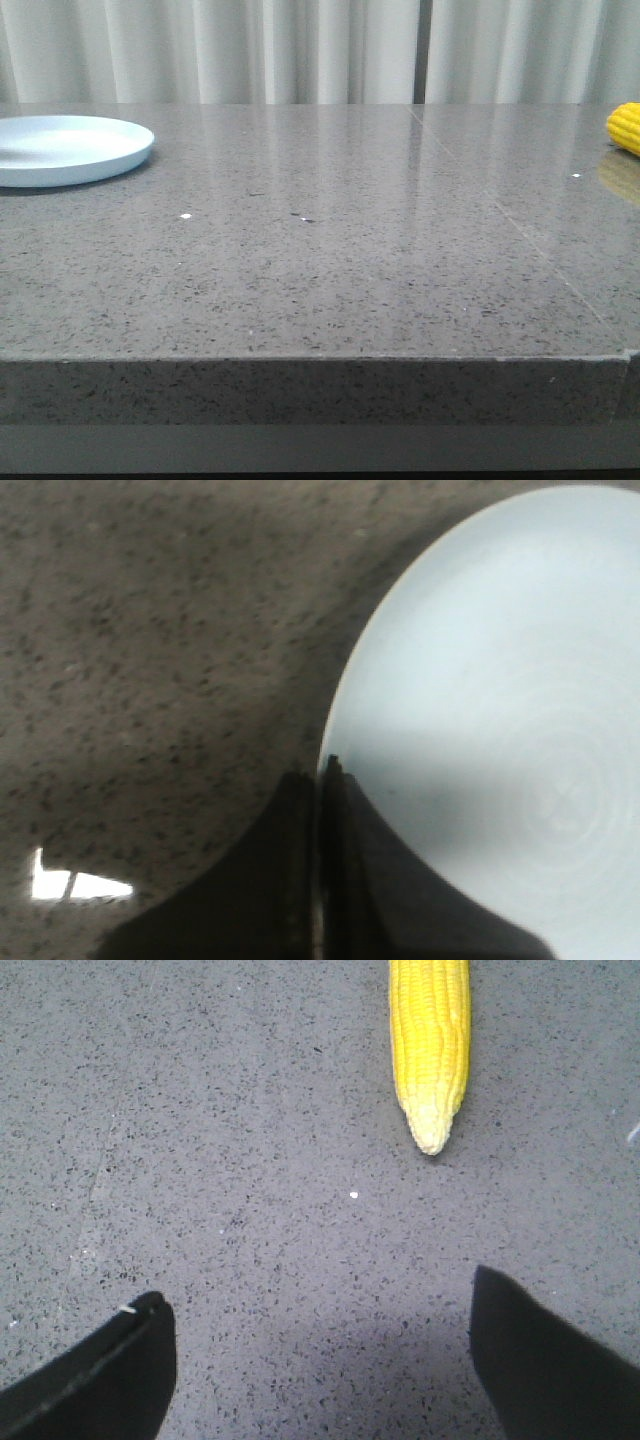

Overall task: Place corn on plate with both arms
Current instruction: 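Grip the plate rim with the left gripper and lift it, then carry the plate toward the table centre and lower it with the left gripper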

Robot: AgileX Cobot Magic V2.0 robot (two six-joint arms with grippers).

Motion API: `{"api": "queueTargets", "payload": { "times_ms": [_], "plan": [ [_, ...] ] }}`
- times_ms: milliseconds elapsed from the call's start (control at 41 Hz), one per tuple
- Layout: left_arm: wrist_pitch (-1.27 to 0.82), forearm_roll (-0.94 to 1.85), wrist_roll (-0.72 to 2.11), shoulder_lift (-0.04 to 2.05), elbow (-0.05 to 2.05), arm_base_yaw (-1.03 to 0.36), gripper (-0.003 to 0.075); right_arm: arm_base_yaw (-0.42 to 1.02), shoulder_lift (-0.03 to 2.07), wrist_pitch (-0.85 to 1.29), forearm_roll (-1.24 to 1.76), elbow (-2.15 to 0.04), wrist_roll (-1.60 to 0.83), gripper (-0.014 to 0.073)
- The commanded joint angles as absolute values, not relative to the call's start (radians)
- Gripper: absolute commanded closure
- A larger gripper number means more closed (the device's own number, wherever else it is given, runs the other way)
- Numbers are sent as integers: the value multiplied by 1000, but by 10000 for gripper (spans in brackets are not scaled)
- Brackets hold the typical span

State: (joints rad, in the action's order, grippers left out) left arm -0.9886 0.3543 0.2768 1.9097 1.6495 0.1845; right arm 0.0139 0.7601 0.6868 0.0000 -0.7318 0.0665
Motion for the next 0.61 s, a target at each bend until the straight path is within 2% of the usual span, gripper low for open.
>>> {"api": "queueTargets", "payload": {
  "times_ms": [0,269,586],
  "plan": [
    [-1024,492,344,1851,1732,180,741,8,762,618,-17,-766,60,-30],
    [-1088,543,347,1851,1862,48,741,8,762,618,-17,-766,60,-30],
    [-1063,543,342,1882,1880,-190,741,8,762,618,-17,-766,60,-30]
  ]
}}
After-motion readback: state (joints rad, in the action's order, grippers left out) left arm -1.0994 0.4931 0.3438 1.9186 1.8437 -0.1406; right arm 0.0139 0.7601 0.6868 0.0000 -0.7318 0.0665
